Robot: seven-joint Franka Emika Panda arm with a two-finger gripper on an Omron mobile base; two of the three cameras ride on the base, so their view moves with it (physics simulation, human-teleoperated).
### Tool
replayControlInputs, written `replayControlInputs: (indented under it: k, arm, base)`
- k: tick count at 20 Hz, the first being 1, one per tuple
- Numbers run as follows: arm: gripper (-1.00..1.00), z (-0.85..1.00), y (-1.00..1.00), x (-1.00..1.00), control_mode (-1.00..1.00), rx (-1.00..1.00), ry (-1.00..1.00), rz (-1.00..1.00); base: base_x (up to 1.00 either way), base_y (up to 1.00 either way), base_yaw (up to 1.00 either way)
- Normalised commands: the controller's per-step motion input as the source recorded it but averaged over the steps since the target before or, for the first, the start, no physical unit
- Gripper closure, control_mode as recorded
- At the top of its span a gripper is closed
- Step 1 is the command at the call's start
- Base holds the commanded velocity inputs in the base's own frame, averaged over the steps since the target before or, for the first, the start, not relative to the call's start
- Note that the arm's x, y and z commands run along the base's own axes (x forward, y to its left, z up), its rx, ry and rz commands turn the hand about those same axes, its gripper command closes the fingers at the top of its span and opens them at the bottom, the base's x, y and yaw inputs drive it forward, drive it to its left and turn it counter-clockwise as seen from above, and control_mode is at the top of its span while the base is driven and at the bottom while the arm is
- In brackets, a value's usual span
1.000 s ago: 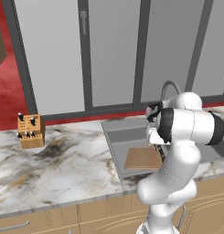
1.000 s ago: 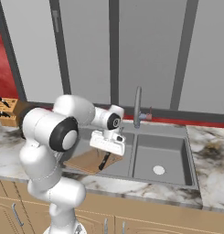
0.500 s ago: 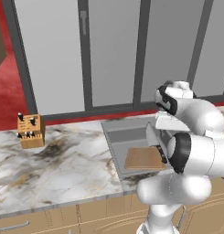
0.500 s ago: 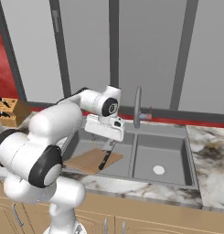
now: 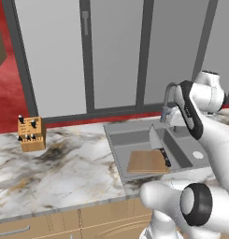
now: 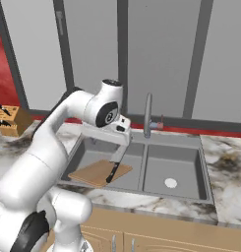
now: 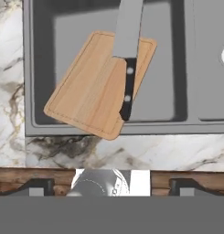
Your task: Move the cutting board and knife to the sink. Then move spray from the cabinet to the counter.
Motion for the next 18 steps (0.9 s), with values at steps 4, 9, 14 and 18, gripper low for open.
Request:
replayControlInputs:
  k: [4,9,14,18]
  arm:
    - [-1.0,0.4,0.45,-0.61,-1.0,-0.09,-0.27,0.04]
    - [-1.0,0.27,0.67,-0.15,-1.0,-0.06,-0.04,0.0]
    - [-1.0,0.41,0.29,-0.12,-1.0,-0.01,0.0,0.0]
    - [-1.0,0.43,0.07,-0.24,-1.0,-0.02,0.0,0.0]
  base:
    - [0.0,0.0,0.0]
    - [0.0,0.0,0.0]
    - [0.0,0.0,0.0]
    - [0.0,0.0,0.0]
